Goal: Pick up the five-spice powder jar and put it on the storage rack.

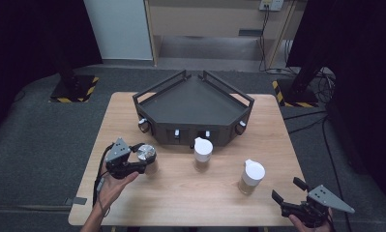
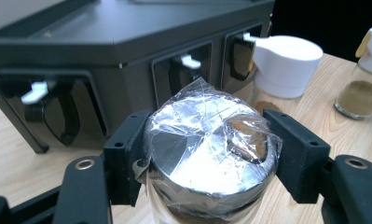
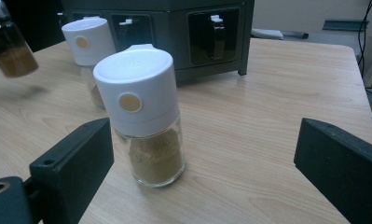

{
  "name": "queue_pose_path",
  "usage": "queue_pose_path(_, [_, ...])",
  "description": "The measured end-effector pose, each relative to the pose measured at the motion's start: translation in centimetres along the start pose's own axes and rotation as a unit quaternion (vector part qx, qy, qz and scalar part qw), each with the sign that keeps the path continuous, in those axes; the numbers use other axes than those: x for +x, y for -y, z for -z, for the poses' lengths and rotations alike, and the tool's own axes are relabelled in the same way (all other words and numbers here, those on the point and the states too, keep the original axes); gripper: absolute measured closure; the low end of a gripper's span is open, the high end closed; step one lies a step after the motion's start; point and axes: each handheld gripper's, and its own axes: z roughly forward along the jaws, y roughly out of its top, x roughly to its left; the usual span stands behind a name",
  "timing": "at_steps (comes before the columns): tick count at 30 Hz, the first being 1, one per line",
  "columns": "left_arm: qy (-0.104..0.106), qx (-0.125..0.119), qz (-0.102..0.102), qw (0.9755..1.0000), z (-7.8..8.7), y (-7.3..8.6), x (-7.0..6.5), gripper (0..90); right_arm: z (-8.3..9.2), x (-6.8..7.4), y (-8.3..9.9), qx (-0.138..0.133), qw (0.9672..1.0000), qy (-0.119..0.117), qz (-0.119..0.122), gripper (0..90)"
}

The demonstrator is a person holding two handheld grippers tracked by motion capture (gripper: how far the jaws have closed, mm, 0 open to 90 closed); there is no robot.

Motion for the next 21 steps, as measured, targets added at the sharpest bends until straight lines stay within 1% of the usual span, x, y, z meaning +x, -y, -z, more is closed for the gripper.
queue_pose_path(5, [0.002,-0.003,-0.002,1.0000,0.2,-1.5,0.3,33.6,0.0,0.0,0.0,0.000,1.0000,0.000,0.000,4.9])
queue_pose_path(12, [0.002,0.004,-0.012,0.9999,0.1,-4.2,0.5,33.6,0.0,0.0,0.0,0.000,1.0000,0.000,0.000,5.0])
queue_pose_path(17, [0.004,0.001,-0.013,0.9999,0.0,-6.1,0.9,33.6,0.0,0.0,0.0,0.000,1.0000,-0.001,-0.001,5.0])
queue_pose_path(21, [0.007,-0.002,-0.009,0.9999,-0.1,-7.6,1.3,33.7,0.0,-0.1,0.0,-0.001,1.0000,-0.001,-0.001,5.1])
